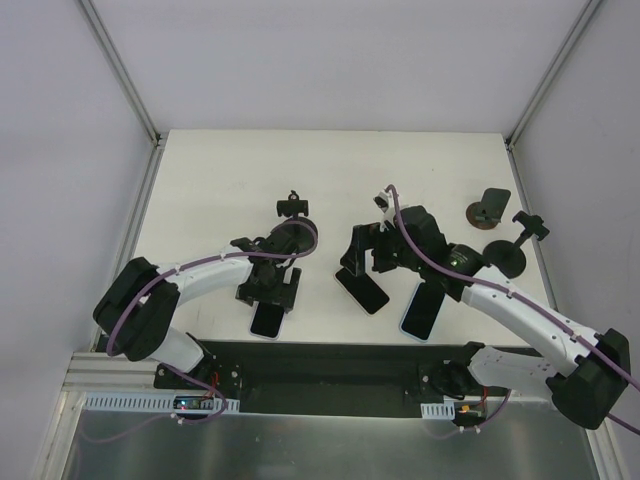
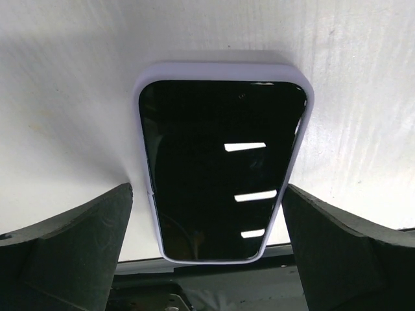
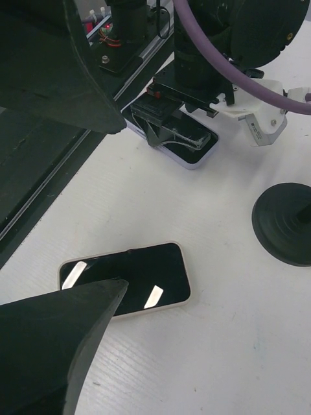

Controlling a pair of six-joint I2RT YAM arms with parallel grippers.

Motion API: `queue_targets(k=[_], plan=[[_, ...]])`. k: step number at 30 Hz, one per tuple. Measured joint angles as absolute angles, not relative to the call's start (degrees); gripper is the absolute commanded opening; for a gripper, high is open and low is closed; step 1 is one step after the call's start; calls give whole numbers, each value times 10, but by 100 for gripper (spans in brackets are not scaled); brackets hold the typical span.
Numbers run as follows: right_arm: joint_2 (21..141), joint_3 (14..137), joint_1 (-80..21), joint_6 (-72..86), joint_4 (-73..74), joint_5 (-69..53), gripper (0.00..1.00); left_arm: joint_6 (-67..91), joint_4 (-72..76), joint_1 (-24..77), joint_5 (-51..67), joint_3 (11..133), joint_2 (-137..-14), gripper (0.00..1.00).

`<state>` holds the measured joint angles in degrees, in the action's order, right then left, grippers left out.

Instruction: Place the phone on the phone stand

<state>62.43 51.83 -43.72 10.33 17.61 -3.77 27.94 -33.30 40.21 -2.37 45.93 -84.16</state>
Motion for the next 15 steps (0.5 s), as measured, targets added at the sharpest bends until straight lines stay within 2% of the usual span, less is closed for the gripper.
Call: queue_targets(k=[6,12,13,15], plan=[[631,518,-444,106,183,-6,97,282,-322,402,-17,451,-850,95],[643,518,-445,109,201,27,97,295,-321,408,-21,451,-851,81],[644,518,-445,110,203,31,97,296,-322,409,-22,451,-851,82],[647,519,-445,111,205,39,96,298,-321,413,-23,451,-852,92]])
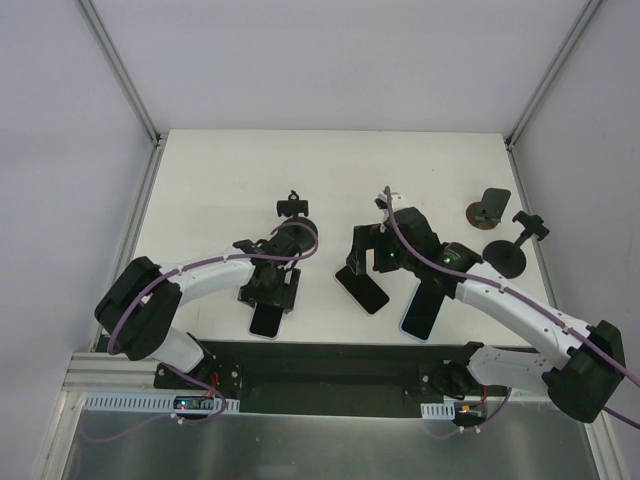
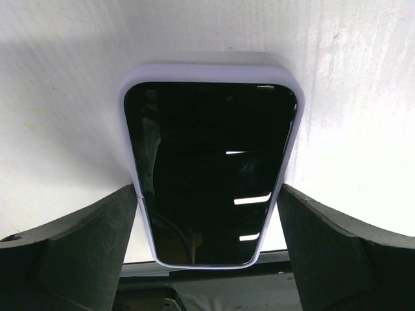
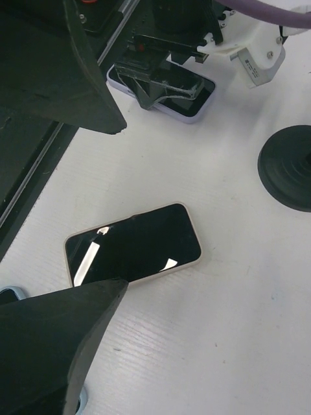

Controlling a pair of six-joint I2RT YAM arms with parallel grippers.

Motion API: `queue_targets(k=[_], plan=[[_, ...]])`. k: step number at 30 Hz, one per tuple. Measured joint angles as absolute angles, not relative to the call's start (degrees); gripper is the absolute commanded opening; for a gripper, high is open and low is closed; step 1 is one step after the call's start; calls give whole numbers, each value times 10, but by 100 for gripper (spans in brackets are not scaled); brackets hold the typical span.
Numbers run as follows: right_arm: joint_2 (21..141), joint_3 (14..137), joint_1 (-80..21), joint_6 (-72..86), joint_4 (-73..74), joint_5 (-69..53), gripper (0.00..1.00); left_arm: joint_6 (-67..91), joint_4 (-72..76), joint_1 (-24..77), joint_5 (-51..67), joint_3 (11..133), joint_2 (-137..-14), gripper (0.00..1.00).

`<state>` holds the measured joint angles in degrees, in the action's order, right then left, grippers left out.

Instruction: Place the phone on the phone stand

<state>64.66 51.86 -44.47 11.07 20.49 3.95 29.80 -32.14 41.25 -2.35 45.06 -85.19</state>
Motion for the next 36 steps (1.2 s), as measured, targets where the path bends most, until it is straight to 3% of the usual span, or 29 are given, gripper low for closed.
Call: queue_targets(k=[5,8,12,18,19,22,32,36], plan=[[660,520,-448,112,210,51,97,306,-319,428,-30,451,-853,93],[663,521,-450,112,214,54,97,311,-319,433,-31,451,-853,84],[665,521,-454,112,215,59,97,317,-319,435,-33,451,-855,56],[671,521,-454,119,214,62,97,323,-316,439,-37,452,-852,34],[671,521,-454,120,212,62,96,321,-315,439,-37,452,-851,16],[672,520,-454,122,198,44,97,321,-314,439,-35,449,-848,0],[671,456,-453,158,104,-10,100,321,-265,439,-21,394,-774,0],[672,434,-453,179,76,-30,93,322,-246,439,1,383,-749,0]])
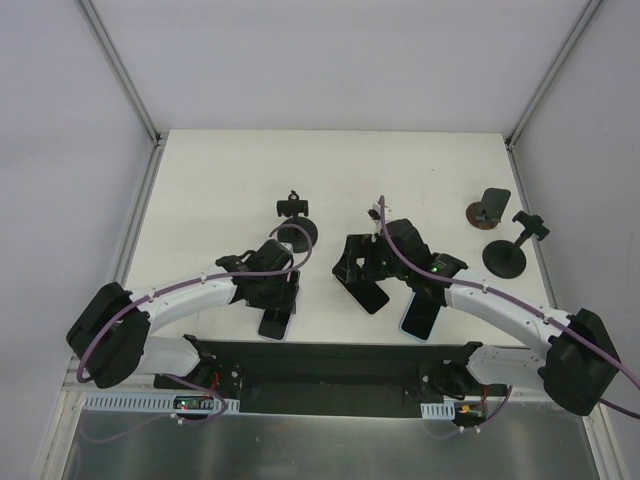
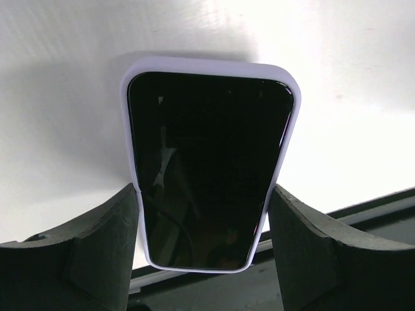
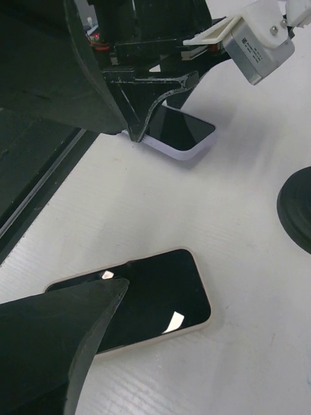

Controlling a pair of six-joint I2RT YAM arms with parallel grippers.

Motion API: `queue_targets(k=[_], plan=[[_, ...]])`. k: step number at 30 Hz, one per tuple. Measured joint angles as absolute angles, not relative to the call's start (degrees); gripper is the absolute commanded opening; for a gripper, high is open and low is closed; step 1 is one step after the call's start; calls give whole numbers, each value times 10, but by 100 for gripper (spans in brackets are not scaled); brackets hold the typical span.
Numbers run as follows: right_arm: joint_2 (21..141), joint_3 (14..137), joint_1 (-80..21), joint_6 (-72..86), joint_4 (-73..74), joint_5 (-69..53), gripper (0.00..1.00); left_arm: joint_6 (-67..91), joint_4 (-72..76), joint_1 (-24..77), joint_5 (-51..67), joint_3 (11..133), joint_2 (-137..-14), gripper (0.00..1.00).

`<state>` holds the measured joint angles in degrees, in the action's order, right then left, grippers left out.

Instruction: Place the phone on the phone stand

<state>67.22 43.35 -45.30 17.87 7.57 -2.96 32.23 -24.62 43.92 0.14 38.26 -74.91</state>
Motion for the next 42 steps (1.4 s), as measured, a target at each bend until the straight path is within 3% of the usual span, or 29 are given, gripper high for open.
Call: queue_targets(k=[13,25,36,42], plan=[[724,423,-454,225,-27,-108,87,324,-111,439,46,356,-630,0],[780,441,-481,236,-50,-112,76,299,-53,439,91,356,-624,0],[813,453,-496,281,-86,-105,52,253,-45,441,94,352,-630,0],[820,453,-505,293,-134,-114,30,230,-38,443,95,352,-636,0]])
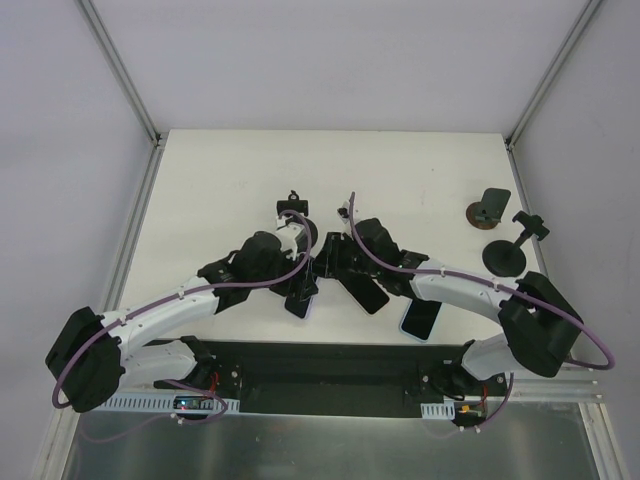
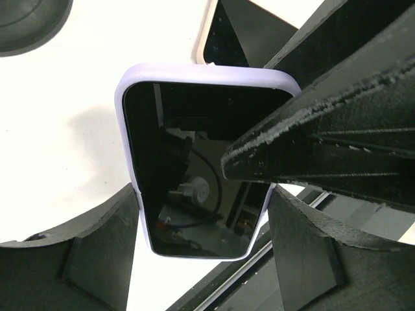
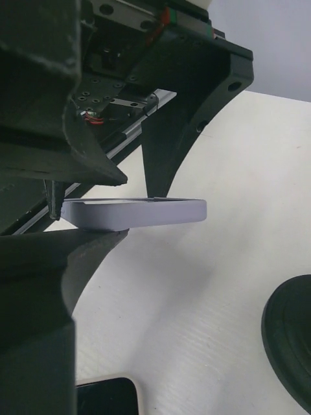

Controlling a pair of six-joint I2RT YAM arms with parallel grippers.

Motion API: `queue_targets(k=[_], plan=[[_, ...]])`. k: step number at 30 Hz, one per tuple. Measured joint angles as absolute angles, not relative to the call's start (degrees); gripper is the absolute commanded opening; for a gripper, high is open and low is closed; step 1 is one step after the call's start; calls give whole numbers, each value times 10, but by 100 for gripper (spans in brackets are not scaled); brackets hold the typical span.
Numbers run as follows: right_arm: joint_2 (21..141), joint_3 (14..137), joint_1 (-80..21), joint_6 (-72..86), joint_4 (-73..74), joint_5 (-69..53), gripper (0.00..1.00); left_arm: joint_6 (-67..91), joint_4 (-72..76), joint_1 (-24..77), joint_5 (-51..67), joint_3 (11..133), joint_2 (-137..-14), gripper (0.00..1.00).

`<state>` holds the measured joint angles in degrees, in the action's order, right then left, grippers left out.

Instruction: Place the phone on the phone stand

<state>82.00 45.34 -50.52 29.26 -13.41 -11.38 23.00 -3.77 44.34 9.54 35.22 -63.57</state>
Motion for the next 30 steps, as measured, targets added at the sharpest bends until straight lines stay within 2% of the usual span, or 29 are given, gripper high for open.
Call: queue_targets(k=[4,6,8,9,12,13,16,20,25,26,27,28,30], plan=[[828,452,-503,288,-148,-114,1,225,-40,443,93,357,-636,0],[828,451,-502,278,-153,-117,1,224,-53,443,92,364,-636,3],[825,451,-502,263,-160,-122,1,222,-66,443,93,373,-636,21],[821,450,-502,253,-161,-124,1,222,-67,443,93,375,-636,40],[800,446,-503,227,-158,-124,1,221,-67,443,103,379,-629,55],[791,445,-503,222,-155,-123,1,221,-67,442,106,379,-622,65],[765,444,-505,216,-152,-123,1,230,-71,424,137,378,-588,81],[740,440,-489,184,-144,-142,1,252,-72,366,222,368,-530,86],[740,441,-432,111,-116,-235,1,260,-71,310,330,364,-462,83],[740,444,-428,91,-107,-255,1,260,-71,306,345,364,-456,81],[740,447,-427,77,-99,-270,1,260,-71,301,365,364,-454,69],[738,451,-427,57,-87,-291,1,260,-71,295,383,364,-454,63],[729,462,-430,17,-61,-331,1,258,-73,283,415,366,-459,59]])
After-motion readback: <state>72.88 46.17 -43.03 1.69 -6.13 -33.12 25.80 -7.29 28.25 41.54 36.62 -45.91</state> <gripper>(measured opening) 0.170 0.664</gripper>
